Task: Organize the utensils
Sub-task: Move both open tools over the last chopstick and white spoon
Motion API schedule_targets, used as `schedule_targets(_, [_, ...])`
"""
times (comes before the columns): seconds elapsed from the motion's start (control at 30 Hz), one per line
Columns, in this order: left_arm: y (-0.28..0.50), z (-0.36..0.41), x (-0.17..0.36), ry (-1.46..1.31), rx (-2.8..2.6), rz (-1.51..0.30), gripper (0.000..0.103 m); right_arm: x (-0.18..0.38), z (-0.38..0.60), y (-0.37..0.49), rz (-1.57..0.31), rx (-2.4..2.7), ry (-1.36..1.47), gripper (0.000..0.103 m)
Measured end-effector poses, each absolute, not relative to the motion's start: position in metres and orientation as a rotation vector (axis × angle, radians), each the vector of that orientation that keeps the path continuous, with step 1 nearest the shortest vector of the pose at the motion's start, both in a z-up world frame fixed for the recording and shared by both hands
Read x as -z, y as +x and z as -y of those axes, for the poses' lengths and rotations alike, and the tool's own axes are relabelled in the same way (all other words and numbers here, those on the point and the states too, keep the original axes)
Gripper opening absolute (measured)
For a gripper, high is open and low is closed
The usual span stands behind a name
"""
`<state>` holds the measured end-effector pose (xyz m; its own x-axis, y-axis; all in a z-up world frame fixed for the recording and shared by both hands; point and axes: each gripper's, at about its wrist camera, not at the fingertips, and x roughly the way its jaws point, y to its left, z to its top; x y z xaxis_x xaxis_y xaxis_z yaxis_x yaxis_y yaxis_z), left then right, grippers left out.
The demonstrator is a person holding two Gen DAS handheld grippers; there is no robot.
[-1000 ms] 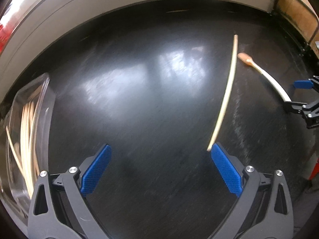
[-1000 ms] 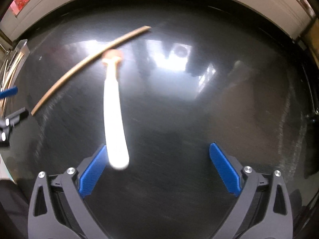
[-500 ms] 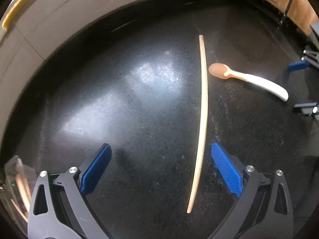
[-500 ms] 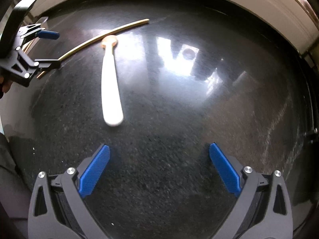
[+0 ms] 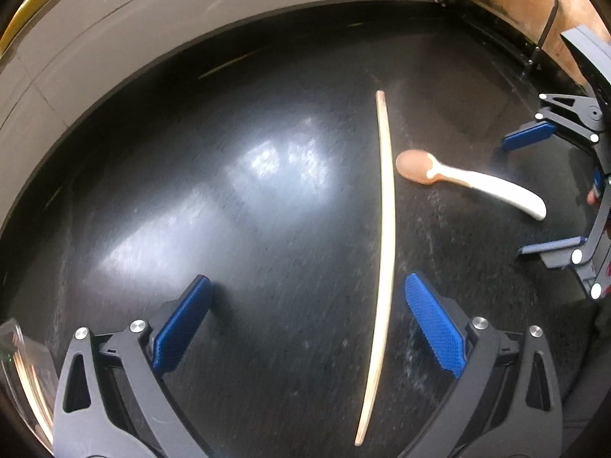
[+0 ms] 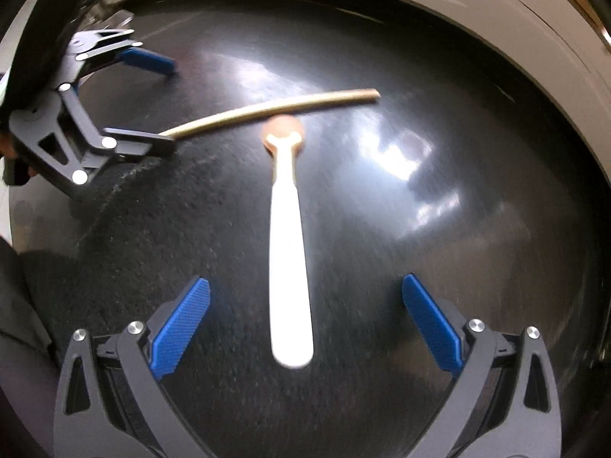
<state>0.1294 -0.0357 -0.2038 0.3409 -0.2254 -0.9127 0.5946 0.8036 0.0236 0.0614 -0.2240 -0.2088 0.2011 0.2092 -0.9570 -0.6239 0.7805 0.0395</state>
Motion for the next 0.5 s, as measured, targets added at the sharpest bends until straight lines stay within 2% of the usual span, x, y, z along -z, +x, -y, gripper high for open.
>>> schedule_targets(0.5, [0.147, 0.061, 0.208, 0.410, 0.621, -1.046, 0.098, 0.210, 0.217, 0.092, -1.198, -0.641, -0.401, 0.098])
